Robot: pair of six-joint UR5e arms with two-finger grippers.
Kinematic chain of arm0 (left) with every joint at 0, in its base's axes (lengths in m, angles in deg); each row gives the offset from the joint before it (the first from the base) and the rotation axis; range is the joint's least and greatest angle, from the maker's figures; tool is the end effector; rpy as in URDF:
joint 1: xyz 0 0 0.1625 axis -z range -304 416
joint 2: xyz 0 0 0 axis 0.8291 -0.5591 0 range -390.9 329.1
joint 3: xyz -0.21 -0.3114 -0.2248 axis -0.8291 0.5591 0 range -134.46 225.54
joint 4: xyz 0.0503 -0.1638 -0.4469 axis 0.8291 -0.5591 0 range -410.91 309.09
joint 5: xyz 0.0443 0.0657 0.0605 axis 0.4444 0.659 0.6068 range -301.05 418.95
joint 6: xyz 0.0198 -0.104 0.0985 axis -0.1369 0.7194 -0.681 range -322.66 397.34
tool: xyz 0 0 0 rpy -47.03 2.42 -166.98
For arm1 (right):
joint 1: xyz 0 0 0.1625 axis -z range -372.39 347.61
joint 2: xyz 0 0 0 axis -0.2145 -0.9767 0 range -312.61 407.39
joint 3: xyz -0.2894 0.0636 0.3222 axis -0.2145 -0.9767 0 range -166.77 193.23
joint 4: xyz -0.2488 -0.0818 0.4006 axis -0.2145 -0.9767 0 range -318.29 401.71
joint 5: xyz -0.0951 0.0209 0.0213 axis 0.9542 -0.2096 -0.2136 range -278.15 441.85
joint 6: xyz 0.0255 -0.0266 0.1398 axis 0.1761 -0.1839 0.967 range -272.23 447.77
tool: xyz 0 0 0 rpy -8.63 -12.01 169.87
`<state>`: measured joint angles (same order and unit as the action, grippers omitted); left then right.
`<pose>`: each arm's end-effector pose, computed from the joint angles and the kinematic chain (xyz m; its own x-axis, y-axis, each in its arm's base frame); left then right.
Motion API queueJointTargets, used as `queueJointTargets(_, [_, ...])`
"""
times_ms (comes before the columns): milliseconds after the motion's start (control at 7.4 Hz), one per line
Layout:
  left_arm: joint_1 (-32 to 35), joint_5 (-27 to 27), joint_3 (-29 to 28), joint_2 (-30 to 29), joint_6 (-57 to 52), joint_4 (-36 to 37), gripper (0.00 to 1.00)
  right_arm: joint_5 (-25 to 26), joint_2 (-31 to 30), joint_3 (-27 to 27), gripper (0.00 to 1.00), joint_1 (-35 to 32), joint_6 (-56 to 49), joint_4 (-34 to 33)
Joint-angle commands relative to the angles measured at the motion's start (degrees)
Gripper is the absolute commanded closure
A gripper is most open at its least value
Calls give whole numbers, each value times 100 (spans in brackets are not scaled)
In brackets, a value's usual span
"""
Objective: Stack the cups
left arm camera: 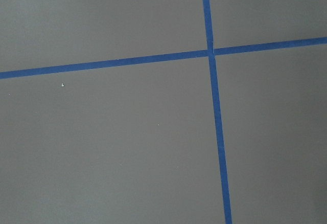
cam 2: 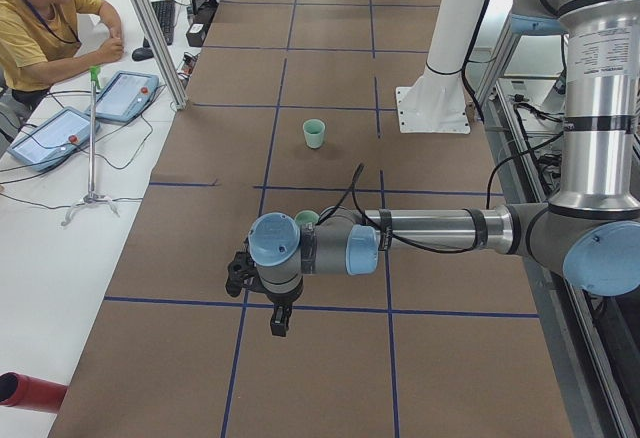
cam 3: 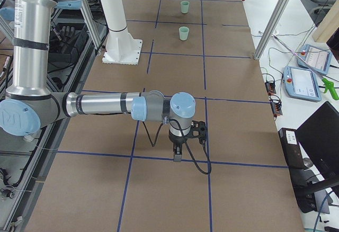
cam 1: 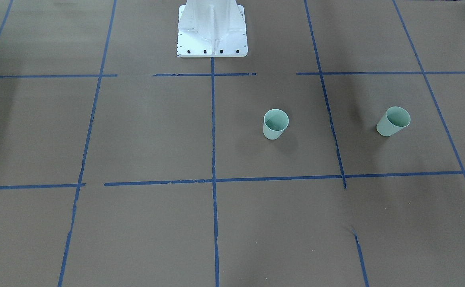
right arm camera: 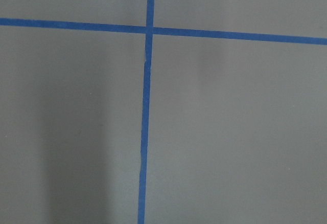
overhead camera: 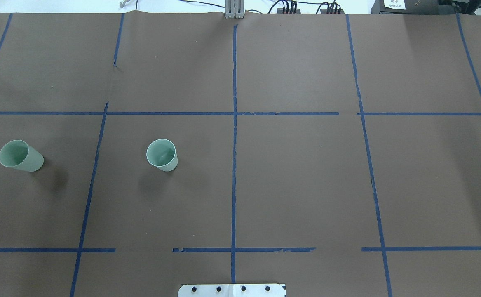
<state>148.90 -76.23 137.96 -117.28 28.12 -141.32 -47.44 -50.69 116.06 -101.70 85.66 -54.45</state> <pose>-0.0574 -0.5280 0.7124 0.7024 0.1151 -0.7024 -0.0629 0.9930 0.0999 0.0358 -0.4938 0.6722 0.7732 -0.0305 0.6335 0.0405 0.9992 -0.0014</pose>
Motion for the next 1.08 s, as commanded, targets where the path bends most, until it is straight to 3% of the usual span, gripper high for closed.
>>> queueJointTargets(0, [0,10,22,-2,-27,-12,0,0,0,0,0,2,0,0])
queueJointTargets(405, [-44,-8,153,-220,17,5,0,0,0,0,0,-7,0,0])
queueJointTargets(676, [-481,-16,373,-265,17,-12,0,0,0,0,0,2,0,0])
queueJointTargets(946, [-1654,-263,846,-266,2089,-317,0,0,0,0,0,-7,0,0])
